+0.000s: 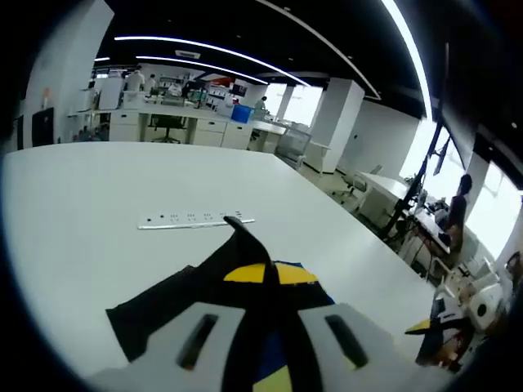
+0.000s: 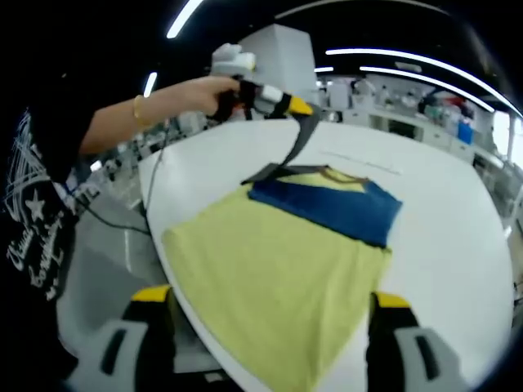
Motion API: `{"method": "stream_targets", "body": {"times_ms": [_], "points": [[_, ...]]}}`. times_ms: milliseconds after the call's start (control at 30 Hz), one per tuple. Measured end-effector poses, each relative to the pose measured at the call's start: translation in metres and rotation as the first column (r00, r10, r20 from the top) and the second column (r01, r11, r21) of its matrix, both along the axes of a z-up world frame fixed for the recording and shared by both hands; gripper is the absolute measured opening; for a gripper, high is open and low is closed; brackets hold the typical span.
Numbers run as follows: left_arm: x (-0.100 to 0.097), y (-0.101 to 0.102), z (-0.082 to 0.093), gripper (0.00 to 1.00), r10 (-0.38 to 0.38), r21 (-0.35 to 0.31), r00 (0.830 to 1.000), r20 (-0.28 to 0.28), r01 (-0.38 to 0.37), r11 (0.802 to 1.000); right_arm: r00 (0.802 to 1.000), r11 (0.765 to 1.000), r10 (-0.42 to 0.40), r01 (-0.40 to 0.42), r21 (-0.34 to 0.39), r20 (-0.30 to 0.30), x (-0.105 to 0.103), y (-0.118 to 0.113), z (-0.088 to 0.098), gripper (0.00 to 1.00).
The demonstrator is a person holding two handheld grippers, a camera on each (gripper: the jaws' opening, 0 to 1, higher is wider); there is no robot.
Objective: Fold the garment on the visible template until the final outline fits inside the template.
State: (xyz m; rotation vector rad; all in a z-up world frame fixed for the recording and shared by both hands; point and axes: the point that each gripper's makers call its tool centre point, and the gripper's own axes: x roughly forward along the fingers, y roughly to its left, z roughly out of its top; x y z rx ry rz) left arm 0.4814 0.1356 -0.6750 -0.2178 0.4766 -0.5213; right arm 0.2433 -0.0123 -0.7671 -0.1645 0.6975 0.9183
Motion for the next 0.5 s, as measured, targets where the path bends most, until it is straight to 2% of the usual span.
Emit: {"method": "stream_targets", "body": {"times_ms": [500], "points": [[-0.007,-0.055,-0.011,0.0,-0.095,-0.008,0.995,-0.007,0.095,0.995,1.0,1.0,-0.014,0.014,-0.003,-0.018,-0.003,-0.005,-0.008,0.99]]}}
